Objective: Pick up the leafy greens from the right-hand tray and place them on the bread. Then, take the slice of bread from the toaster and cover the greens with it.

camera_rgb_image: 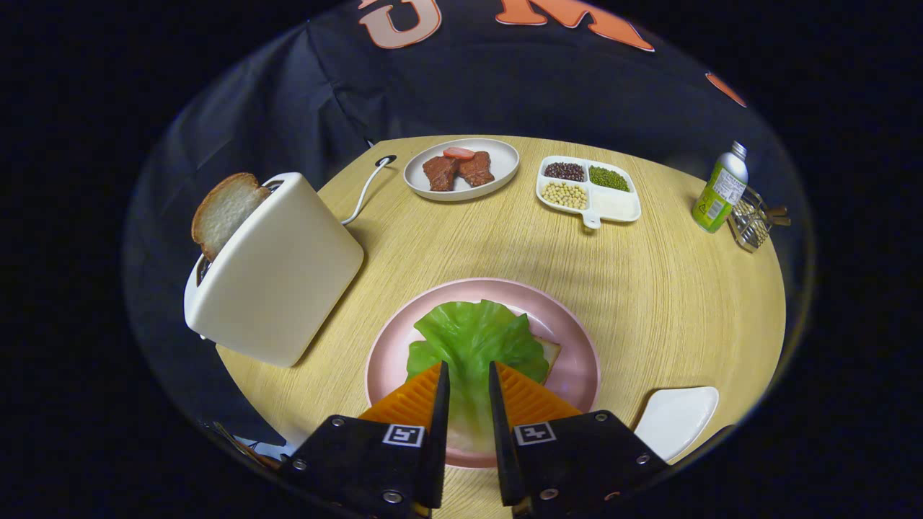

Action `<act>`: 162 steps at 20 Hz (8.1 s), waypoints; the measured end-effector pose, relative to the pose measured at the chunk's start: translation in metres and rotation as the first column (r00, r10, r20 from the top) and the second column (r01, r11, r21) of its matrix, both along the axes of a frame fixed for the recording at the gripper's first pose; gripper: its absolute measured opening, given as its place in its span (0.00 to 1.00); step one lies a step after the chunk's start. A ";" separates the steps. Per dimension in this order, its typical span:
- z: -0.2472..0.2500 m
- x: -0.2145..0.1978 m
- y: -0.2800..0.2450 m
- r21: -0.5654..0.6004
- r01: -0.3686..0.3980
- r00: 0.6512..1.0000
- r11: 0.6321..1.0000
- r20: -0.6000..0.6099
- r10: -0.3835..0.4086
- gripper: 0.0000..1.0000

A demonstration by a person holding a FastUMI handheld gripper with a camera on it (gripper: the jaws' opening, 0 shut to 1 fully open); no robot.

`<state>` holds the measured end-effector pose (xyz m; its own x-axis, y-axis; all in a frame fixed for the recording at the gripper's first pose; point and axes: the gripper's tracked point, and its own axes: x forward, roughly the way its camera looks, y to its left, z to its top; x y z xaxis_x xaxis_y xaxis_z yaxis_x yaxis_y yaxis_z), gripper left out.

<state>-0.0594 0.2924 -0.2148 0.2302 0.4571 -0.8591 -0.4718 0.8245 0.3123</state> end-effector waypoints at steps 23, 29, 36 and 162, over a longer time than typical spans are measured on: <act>0.179 0.006 0.167 0.248 -0.110 0.992 0.963 -0.025 0.120 0.90; 0.167 0.007 0.200 0.193 -0.102 0.983 0.976 -0.134 0.129 0.90; 0.131 0.014 0.211 0.110 -0.066 0.967 0.992 -0.238 0.091 0.76; 0.210 0.051 -0.143 0.386 0.237 0.325 0.892 0.833 -0.447 0.96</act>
<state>-0.0085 0.1490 -0.0053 0.9696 0.2432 0.0281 -0.2443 0.9685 0.0489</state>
